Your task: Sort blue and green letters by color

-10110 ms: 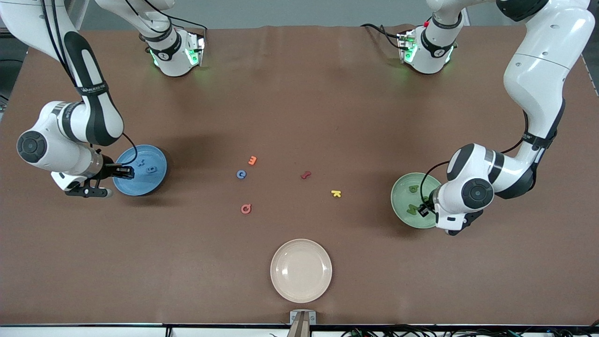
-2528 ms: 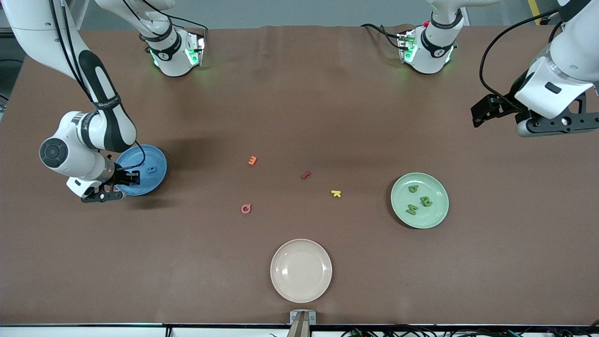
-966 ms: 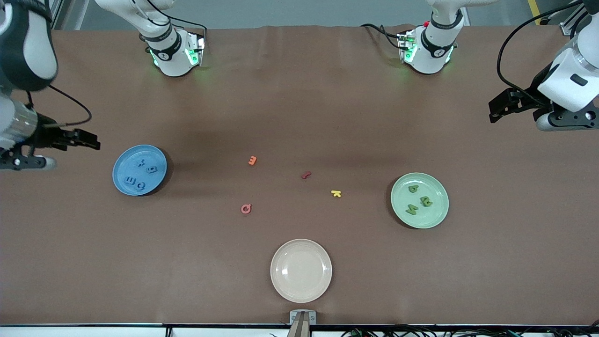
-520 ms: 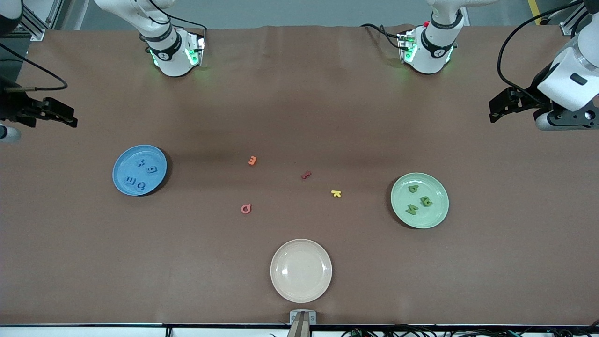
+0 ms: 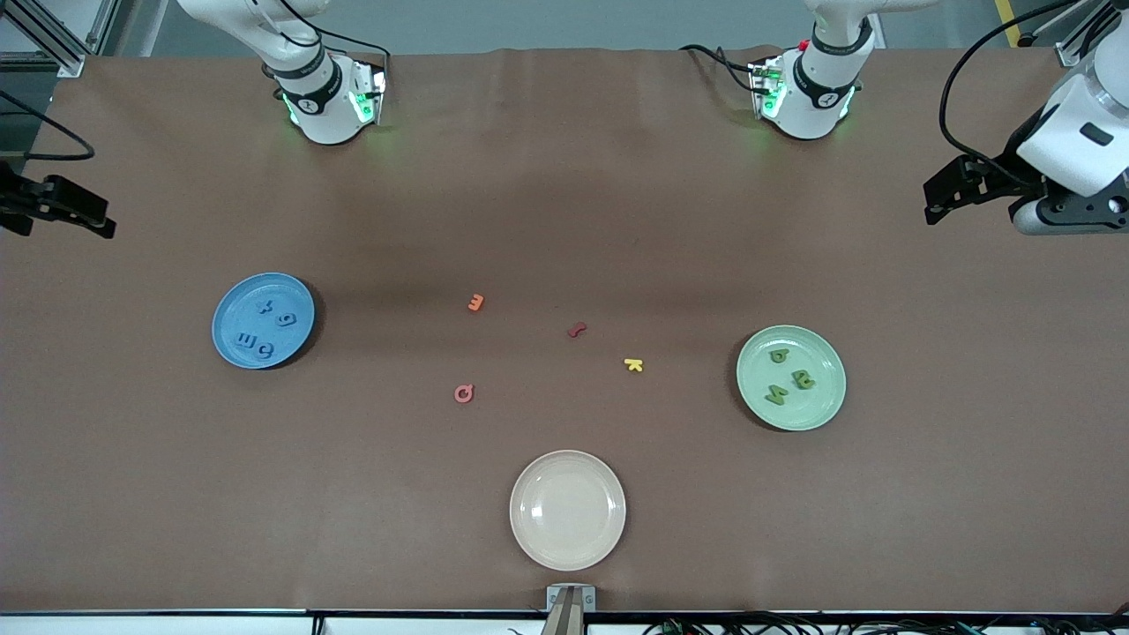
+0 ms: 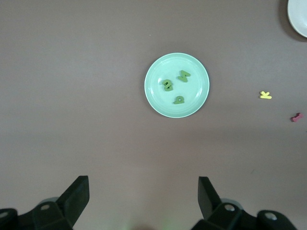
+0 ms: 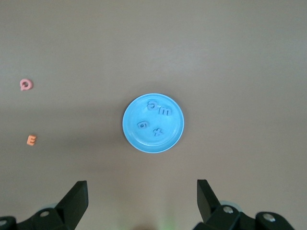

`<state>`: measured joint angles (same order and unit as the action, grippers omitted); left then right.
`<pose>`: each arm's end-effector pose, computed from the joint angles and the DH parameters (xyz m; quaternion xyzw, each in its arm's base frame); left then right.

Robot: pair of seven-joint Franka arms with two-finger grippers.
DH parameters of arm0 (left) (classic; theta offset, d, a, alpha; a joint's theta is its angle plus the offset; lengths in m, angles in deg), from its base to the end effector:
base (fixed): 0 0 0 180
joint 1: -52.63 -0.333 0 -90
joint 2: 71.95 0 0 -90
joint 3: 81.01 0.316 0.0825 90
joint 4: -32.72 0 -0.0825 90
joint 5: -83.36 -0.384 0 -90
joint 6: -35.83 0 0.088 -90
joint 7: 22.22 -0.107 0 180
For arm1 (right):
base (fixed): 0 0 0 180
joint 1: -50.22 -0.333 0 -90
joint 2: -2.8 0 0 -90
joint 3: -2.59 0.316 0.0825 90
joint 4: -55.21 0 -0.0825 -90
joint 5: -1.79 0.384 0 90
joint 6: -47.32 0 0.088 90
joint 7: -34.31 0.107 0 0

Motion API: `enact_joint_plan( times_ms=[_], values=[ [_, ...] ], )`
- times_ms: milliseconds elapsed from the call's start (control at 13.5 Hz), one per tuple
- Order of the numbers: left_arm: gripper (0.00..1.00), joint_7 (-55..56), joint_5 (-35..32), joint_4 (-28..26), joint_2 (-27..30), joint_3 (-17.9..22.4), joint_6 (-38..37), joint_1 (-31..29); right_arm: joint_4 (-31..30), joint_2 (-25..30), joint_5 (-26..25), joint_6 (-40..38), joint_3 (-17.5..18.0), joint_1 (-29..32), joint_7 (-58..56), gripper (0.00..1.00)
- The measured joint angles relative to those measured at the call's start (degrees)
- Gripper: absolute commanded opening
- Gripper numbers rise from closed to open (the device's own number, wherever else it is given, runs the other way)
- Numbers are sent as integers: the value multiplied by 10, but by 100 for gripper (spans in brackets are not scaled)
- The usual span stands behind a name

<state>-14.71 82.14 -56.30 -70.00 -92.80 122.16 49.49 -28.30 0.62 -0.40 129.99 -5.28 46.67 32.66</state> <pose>0.5317 -0.0806 0.6452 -0.9998 0.0093 0.0048 0.0149 0.5515 -0.0445 0.6456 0.9991 -0.0252 -0.0273 0.0202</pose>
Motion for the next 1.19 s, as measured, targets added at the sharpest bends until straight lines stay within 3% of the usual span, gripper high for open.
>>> enact_joint_plan(
  times_ms=[297, 1189],
  values=[
    [100, 0, 8, -26, 26, 0, 8, 0, 11, 0, 1, 10, -2, 9, 0, 100],
    [100, 0, 8, -29, 27, 1, 16, -2, 12, -1, 1, 13, 4, 7, 0, 100]
  ],
)
